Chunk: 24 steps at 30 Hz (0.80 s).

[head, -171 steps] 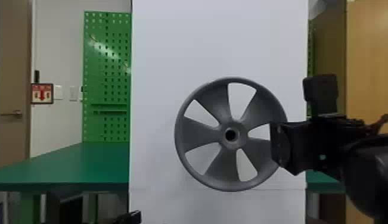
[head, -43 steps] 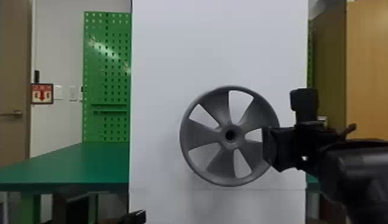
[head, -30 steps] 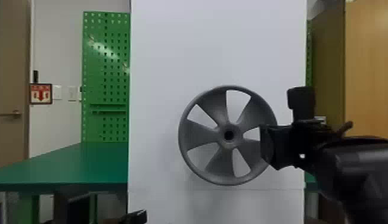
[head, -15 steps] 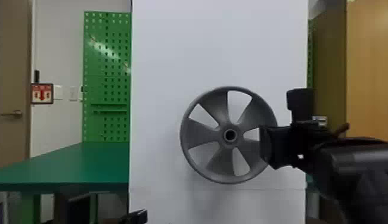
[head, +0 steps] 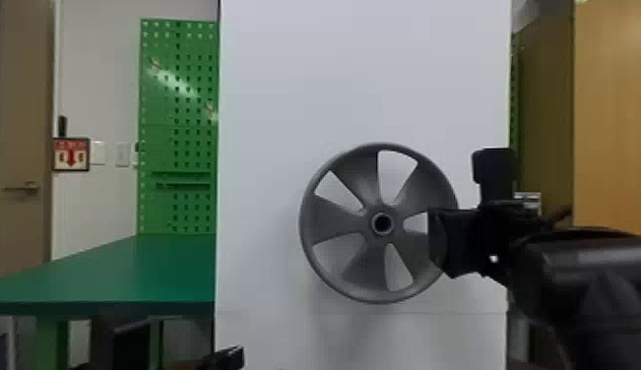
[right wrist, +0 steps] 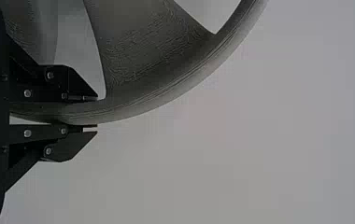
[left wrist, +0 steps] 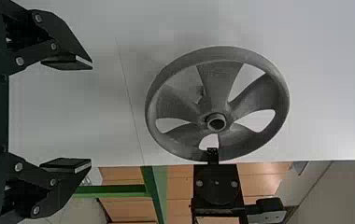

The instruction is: Hold the wheel and insert it

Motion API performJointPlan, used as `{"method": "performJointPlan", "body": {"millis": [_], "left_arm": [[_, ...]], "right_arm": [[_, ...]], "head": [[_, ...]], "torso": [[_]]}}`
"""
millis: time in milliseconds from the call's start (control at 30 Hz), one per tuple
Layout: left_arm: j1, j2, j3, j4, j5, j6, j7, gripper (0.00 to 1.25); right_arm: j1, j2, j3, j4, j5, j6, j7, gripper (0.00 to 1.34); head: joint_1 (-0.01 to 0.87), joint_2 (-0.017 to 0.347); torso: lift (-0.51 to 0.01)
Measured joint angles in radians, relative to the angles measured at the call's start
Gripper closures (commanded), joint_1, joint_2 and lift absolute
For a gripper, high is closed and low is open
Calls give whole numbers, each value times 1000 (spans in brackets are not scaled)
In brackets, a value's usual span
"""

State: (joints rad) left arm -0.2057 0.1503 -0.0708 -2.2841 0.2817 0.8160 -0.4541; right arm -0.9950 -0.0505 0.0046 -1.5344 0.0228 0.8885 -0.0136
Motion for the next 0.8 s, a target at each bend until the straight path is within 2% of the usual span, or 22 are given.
{"method": "performJointPlan", "body": {"millis": [600, 733, 800], "left_arm": [[-1, 3, -1, 2, 4, -1, 0, 502], [-1, 3, -1, 2, 4, -1, 0, 502], [-1, 4, -1, 3, 4, -1, 0, 502]], "right_arm": [[2, 3, 6, 2, -5, -3, -7, 1130], [3, 3, 5, 2, -11, -6, -13, 1093], [5, 4, 4, 2, -17, -9, -19, 1015]], "head": [[0, 5], [0, 5], [0, 5]], "torso": [[-497], [-497], [-497]]}}
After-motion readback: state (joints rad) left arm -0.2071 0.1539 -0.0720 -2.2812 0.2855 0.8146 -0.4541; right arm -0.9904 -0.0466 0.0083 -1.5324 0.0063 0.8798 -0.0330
